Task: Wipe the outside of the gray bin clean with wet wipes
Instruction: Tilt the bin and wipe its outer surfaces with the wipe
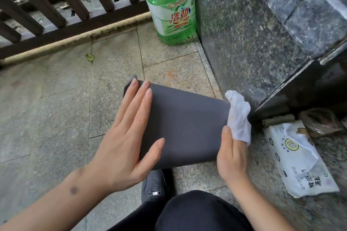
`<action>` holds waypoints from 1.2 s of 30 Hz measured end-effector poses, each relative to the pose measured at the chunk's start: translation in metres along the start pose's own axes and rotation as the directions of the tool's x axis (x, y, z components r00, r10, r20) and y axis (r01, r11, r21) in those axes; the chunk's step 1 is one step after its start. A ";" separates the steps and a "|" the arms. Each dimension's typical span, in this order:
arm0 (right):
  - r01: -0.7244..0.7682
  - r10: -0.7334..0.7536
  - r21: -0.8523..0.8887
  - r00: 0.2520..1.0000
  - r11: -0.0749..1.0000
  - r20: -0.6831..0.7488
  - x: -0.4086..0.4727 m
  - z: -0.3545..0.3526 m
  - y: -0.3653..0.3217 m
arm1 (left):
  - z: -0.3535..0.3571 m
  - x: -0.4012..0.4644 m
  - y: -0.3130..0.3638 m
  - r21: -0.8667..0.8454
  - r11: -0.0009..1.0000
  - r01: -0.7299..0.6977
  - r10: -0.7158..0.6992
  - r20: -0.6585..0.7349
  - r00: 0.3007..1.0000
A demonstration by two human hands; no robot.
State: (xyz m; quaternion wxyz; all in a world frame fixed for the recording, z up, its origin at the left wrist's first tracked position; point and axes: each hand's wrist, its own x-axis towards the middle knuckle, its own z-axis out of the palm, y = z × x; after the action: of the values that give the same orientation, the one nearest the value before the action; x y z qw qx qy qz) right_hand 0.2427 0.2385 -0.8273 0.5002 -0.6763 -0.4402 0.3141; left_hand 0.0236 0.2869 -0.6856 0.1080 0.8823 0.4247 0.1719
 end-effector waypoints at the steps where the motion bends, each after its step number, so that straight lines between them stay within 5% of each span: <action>1: -0.003 0.003 0.009 1.000 1.000 0.015 -0.004 0.000 -0.003 | 0.000 0.000 0.000 -0.003 1.000 0.015 -0.015 0.002 1.000; 9: 0.310 -0.292 0.004 0.890 0.951 0.351 -0.027 0.017 -0.042 | 0.000 0.018 0.001 -0.018 0.990 0.140 -0.140 -0.022 0.990; 14: 0.414 -0.397 0.114 0.707 0.903 0.585 -0.017 0.021 -0.072 | 0.000 0.015 -0.003 -0.022 0.982 0.189 -0.189 -0.017 0.982; 17: 0.432 -0.523 0.300 0.629 0.850 0.576 -0.009 0.036 -0.097 | 0.001 0.018 -0.003 -0.051 0.982 0.180 -0.181 -0.015 0.983; 22: 0.444 -0.503 0.244 0.690 0.862 0.520 0.015 0.046 -0.094 | 0.004 0.016 -0.008 -0.008 0.982 0.189 -0.189 -0.008 0.982; 29: 0.136 -0.081 -0.224 0.968 0.965 0.238 0.074 0.013 -0.045 | 0.011 0.000 -0.018 0.003 0.963 0.270 -0.269 -0.049 0.962; 36: -0.123 0.134 -0.261 0.991 0.957 0.027 0.053 -0.003 -0.032 | 0.013 0.011 -0.006 -0.010 0.980 0.197 -0.197 -0.079 0.977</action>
State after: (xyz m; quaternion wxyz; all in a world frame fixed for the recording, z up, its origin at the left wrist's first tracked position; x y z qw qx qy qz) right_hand 0.2586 0.2894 -0.7953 0.3763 -0.7559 -0.4435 0.3005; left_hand 0.0308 0.2987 -0.6969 0.1085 0.8281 0.5139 0.1959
